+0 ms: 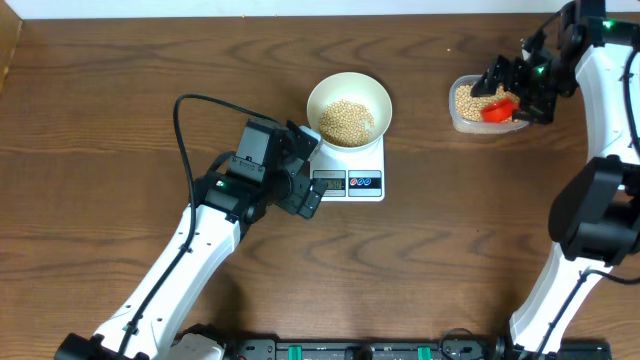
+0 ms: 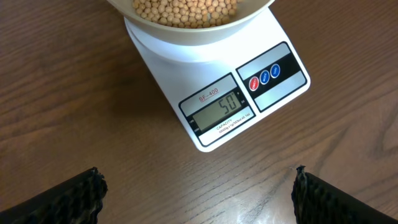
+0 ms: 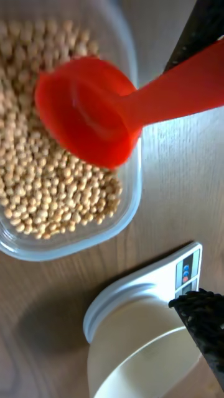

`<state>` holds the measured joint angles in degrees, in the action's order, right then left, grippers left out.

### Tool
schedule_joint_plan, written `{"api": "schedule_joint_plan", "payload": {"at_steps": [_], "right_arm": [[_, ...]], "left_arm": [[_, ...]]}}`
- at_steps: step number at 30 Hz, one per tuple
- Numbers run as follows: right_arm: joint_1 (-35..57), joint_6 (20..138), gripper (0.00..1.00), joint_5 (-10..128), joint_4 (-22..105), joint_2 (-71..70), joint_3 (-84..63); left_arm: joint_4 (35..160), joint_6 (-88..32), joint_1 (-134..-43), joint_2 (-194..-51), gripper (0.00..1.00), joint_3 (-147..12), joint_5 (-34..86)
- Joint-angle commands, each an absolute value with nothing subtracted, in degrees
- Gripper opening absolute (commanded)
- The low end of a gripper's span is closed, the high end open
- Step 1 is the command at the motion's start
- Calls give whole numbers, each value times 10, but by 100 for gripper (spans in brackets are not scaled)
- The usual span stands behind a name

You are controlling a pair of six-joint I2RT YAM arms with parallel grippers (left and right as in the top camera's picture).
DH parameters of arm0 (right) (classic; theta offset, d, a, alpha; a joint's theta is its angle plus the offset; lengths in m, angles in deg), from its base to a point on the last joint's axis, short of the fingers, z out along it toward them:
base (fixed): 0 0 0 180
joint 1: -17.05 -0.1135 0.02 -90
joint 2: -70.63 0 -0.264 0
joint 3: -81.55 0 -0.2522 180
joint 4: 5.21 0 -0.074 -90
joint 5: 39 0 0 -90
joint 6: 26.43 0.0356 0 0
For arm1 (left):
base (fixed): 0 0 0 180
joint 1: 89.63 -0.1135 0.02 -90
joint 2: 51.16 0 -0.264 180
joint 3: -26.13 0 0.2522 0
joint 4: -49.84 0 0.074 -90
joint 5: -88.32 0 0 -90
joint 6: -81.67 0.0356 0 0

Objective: Scoop item into bowl and weigh 50g on scale
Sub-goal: 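Carry the red scoop back to the soybean tub with the right gripper, then lower the scoop into the tub and open the right gripper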

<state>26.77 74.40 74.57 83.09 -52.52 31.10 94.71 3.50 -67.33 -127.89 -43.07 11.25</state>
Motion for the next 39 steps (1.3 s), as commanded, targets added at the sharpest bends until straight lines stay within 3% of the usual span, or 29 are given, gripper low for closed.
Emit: {"api": "schedule_joint_plan", "payload": {"at_steps": [1, 11, 30, 39], "right_arm": [[271, 717, 99, 709, 838, -481, 312], [267, 682, 99, 711, 842, -478, 305], [268, 717, 99, 710, 790, -479, 299], [264, 738, 99, 708, 828, -479, 299]], "left_arm": [[948, 35, -672, -1283, 98, -429, 107], [946, 34, -672, -1283, 98, -429, 99], [943, 35, -672, -1283, 98, -429, 77], [943, 35, -672, -1283, 98, -429, 77]]}}
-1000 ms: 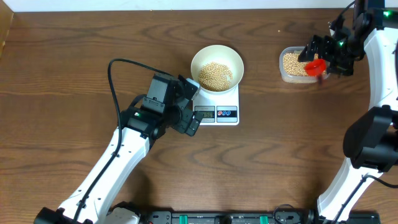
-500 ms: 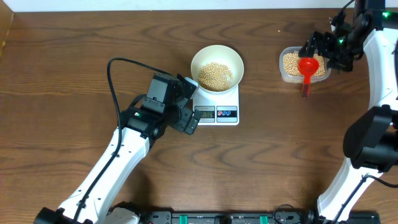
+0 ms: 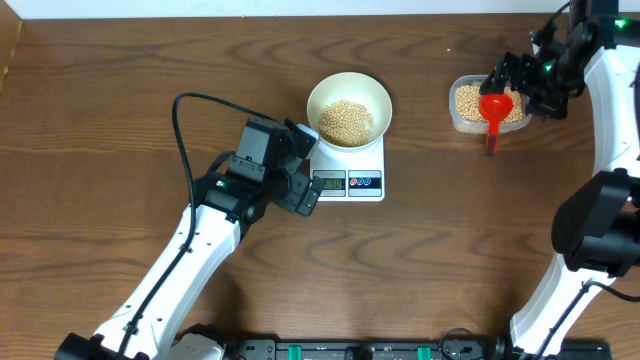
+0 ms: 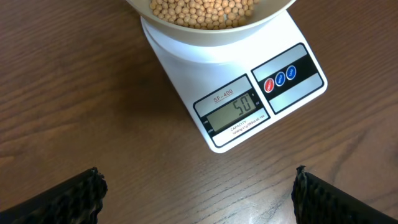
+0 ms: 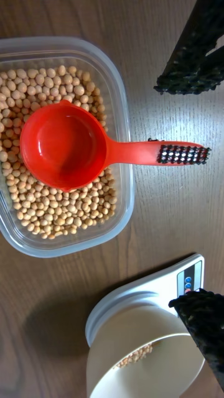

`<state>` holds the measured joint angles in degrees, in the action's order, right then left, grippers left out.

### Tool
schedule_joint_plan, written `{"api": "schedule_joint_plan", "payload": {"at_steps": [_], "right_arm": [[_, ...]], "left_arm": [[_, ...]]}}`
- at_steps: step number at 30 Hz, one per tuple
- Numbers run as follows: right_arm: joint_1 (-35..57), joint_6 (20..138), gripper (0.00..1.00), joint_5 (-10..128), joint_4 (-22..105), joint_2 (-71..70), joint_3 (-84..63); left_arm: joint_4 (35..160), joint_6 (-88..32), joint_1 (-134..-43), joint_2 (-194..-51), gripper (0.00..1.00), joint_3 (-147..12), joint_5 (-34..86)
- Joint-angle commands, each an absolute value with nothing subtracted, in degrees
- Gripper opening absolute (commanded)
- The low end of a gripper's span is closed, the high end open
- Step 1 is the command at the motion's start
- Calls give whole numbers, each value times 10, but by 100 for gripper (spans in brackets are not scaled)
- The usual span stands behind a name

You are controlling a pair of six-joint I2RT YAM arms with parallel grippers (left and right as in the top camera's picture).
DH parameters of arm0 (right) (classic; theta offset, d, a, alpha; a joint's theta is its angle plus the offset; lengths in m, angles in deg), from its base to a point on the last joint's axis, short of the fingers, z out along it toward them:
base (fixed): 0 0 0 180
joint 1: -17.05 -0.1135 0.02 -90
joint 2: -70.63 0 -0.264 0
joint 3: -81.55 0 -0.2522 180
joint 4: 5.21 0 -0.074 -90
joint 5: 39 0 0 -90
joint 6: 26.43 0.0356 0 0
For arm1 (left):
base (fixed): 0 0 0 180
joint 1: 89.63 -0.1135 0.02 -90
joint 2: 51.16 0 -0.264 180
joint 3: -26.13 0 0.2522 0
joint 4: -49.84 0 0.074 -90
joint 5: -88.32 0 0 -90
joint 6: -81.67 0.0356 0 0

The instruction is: Scoop item into bowl and weigh 50g on scale

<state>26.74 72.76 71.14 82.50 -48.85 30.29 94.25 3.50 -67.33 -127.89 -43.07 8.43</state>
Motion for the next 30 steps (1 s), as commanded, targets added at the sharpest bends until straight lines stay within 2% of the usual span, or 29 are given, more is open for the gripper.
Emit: {"api": "schedule_joint_plan", "payload": {"at_steps": [1, 8, 18, 24, 27, 30], "right_arm": [[265, 738, 99, 709, 830, -479, 299], [264, 761, 99, 695, 839, -464, 299], [258, 740, 99, 531, 773, -269, 299], [248, 606, 99, 520, 618, -163, 233], [249, 605, 99, 515, 498, -93, 111], [249, 614, 99, 516, 323, 17, -96]], "left_arm": [[943, 35, -672, -1283, 98, -429, 77], [943, 35, -672, -1283, 98, -429, 77], [943, 35, -672, -1283, 98, -429, 77], [943, 35, -672, -1283, 98, -429, 77], [943, 35, -672, -1283, 98, -429, 77], [943, 35, -672, -1283, 98, -429, 77]]}}
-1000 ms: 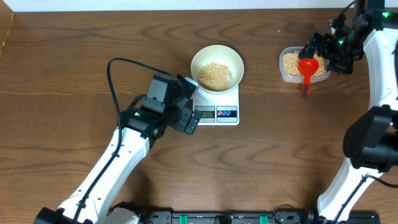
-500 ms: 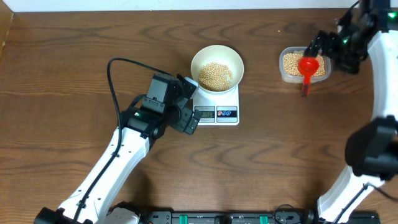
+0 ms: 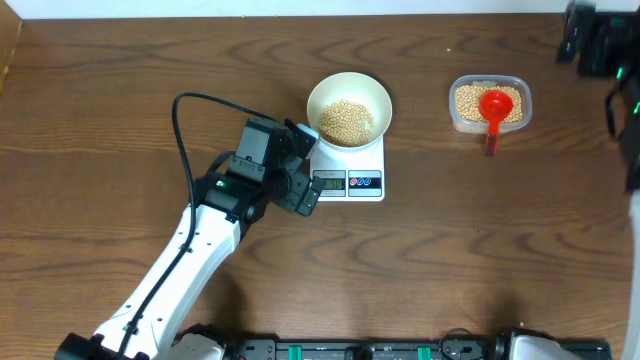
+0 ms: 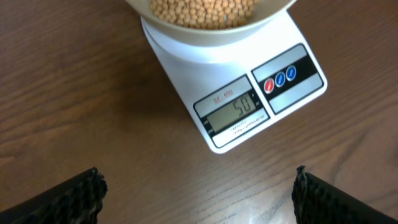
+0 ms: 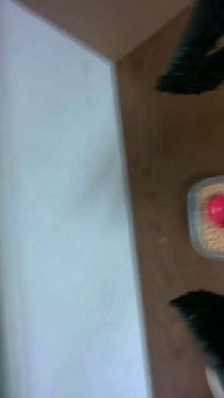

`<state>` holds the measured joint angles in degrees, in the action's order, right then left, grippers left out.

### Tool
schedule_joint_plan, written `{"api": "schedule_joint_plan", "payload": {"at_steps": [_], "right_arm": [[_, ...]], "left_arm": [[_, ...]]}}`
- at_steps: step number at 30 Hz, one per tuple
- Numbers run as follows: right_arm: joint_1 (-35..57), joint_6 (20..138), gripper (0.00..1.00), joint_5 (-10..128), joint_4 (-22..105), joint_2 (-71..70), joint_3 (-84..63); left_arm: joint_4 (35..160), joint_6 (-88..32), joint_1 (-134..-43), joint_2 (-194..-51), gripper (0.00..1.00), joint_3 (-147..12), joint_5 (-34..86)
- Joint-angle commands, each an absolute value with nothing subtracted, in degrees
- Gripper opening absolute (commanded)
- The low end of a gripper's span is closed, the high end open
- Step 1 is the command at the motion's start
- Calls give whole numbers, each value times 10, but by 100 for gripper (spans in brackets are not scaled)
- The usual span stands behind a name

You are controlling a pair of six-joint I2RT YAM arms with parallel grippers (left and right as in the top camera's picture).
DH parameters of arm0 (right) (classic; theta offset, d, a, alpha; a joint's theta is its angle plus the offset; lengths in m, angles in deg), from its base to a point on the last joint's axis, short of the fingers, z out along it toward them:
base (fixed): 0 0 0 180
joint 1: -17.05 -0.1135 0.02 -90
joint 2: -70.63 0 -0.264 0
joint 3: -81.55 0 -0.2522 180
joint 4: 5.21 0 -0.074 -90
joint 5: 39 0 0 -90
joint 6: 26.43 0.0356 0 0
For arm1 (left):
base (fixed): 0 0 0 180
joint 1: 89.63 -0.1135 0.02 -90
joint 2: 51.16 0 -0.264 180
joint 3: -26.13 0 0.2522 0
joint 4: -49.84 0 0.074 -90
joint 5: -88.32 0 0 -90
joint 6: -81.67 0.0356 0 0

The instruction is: Scoop item into bowl and weigh 50g on scale

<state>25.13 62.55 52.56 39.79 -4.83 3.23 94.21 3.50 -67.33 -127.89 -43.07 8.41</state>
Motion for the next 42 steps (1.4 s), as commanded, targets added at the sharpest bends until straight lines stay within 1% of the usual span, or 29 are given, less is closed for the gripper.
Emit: {"api": "schedule_joint_plan", "payload": {"at_steps": [1, 3, 4, 11, 14, 20, 24, 25, 31, 35, 37, 42], "right_arm": [[249, 621, 99, 516, 285, 43, -144], [249, 638, 99, 516, 223, 91, -227], [249, 661, 99, 516, 163, 151, -323], [249, 693, 99, 522, 22, 337, -587], [249, 707, 99, 522, -25, 407, -678], [249, 733, 99, 522, -74, 491, -779], [249, 772, 99, 522, -76, 555, -840], [249, 786, 99, 522, -45, 579, -844], [249, 788, 99, 522, 29, 627, -844], [249, 788, 99, 522, 120, 676, -844], [249, 788, 99, 523, 126, 706, -844], [252, 788, 99, 520, 128, 703, -844]], "left_arm": [[943, 35, -672, -1283, 98, -429, 77], [943, 35, -672, -1283, 98, -429, 77], [943, 35, -672, -1283, 98, -429, 77], [943, 35, -672, -1283, 98, -429, 77], [943, 35, -672, -1283, 98, -429, 77], [943, 35, -672, -1283, 98, -429, 77], [943, 35, -672, -1283, 98, -429, 77], [943, 35, -672, -1283, 98, -429, 77], [943, 35, -672, -1283, 98, -429, 77], [943, 35, -672, -1283, 98, -429, 77], [943, 35, -672, -1283, 98, -429, 77], [944, 35, -672, -1283, 98, -429, 77]]}}
